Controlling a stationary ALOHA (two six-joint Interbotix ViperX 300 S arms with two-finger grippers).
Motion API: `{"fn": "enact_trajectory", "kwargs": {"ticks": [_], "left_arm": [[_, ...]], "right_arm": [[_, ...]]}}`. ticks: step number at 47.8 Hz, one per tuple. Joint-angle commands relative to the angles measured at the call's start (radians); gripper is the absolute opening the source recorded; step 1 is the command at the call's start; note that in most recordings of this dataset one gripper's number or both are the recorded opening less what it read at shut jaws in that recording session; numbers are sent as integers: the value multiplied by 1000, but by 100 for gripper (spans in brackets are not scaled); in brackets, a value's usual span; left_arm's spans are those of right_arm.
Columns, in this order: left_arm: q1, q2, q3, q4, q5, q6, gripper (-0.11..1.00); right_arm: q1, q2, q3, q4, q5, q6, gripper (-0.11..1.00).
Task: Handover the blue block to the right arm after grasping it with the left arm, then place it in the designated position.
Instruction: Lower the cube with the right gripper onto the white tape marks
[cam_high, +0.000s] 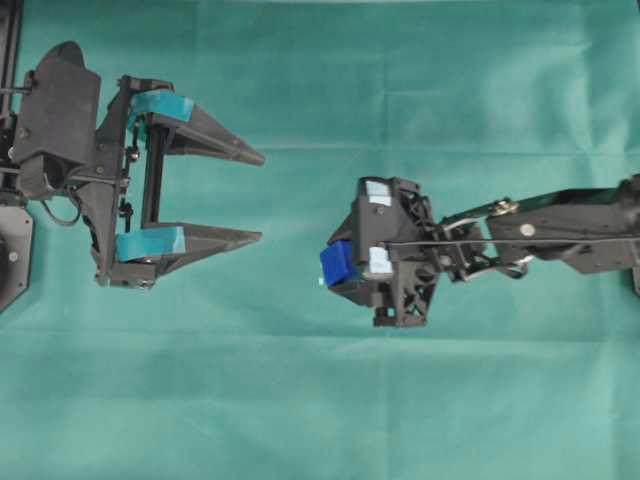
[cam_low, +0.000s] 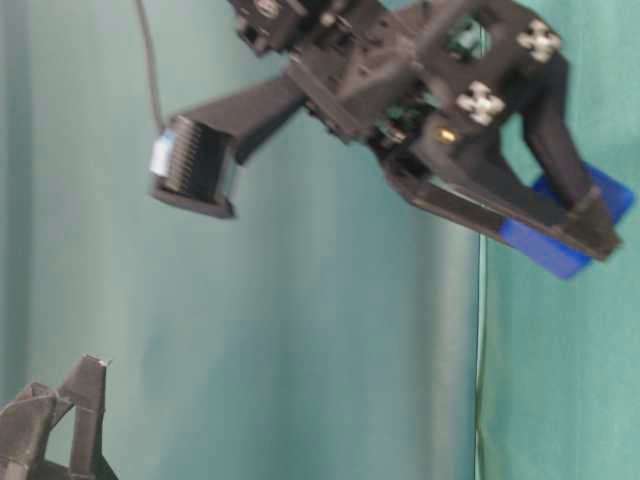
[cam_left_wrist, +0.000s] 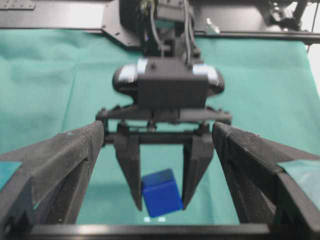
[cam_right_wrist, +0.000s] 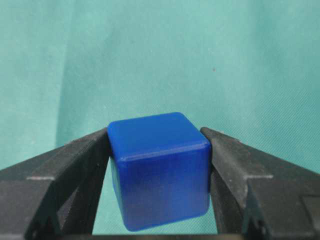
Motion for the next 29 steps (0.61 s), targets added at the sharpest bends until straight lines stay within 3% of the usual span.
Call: {"fn": "enact_trajectory", "kwargs": {"ticks": [1, 29], "left_arm": [[3, -3, -18, 0, -6, 0, 100], [3, -3, -18, 0, -6, 2, 100]], "right_arm": [[-9, 11, -37, 3, -11, 3, 61], [-14, 132, -92, 3, -78, 3, 60]]}}
